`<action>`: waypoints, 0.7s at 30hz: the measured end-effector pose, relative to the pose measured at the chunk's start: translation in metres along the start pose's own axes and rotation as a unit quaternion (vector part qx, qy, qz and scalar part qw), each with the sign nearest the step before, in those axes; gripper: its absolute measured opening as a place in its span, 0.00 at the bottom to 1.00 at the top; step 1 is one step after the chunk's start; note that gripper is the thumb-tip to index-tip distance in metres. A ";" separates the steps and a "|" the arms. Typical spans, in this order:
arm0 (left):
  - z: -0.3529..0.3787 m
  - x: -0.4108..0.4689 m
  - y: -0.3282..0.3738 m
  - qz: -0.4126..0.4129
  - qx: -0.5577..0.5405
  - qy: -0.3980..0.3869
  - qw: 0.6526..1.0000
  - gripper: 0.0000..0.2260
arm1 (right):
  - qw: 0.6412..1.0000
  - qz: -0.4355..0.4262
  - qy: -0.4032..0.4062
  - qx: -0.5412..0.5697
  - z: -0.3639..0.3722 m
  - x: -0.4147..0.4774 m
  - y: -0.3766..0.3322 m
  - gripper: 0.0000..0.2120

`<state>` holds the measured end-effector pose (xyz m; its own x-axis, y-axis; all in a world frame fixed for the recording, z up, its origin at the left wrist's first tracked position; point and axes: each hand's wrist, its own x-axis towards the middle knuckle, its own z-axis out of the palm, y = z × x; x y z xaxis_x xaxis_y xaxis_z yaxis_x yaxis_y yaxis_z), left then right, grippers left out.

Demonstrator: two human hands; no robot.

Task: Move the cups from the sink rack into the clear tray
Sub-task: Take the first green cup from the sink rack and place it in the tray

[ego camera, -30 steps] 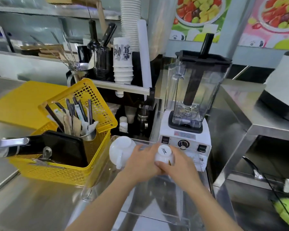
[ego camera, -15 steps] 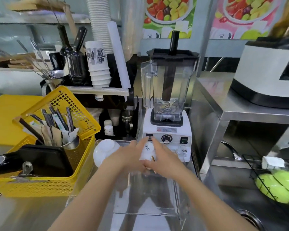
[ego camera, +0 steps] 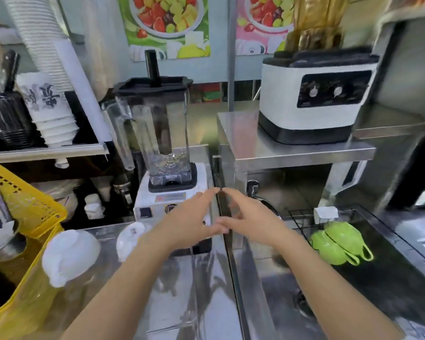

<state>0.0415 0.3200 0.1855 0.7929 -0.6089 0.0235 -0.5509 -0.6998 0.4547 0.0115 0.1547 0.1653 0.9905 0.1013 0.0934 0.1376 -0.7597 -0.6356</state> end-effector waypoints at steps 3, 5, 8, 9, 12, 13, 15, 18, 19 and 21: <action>0.033 0.031 0.039 0.047 -0.012 -0.016 0.999 0.34 | 0.998 0.043 0.034 0.036 -0.024 -0.019 0.046 0.35; 0.058 0.052 0.063 0.077 -0.035 -0.029 0.996 0.31 | 0.995 0.063 0.062 0.044 -0.039 -0.034 0.077 0.33; 0.097 0.084 0.096 0.099 -0.045 -0.042 0.993 0.31 | 0.989 0.114 0.078 0.060 -0.057 -0.058 0.127 0.31; 0.110 0.094 0.106 0.100 -0.046 -0.049 0.993 0.32 | 0.985 0.135 0.080 0.066 -0.062 -0.064 0.144 0.31; 0.150 0.122 0.128 0.098 -0.042 -0.086 0.991 0.32 | 0.977 0.182 0.087 0.074 -0.075 -0.080 0.191 0.30; 0.163 0.132 0.132 0.096 -0.039 -0.097 0.990 0.32 | 0.974 0.195 0.088 0.074 -0.079 -0.085 0.206 0.30; 0.188 0.153 0.137 0.084 -0.039 -0.114 0.989 0.32 | 0.968 0.221 0.090 0.071 -0.086 -0.092 0.234 0.30; 0.225 0.183 0.136 0.056 -0.034 -0.136 0.989 0.31 | 0.957 0.258 0.106 0.076 -0.090 -0.099 0.275 0.28; 0.236 0.192 0.137 0.048 -0.035 -0.139 0.989 0.31 | 0.954 0.271 0.109 0.070 -0.090 -0.100 0.288 0.27; 0.257 0.207 0.138 0.042 -0.038 -0.143 0.988 0.31 | 0.948 0.291 0.113 0.058 -0.090 -0.100 0.311 0.26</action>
<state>0.0624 0.0018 0.0244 0.6326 -0.7522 -0.1843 -0.5825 -0.6189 0.5270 -0.0452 -0.1499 0.0269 0.8742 -0.4637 -0.1442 -0.4182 -0.5682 -0.7087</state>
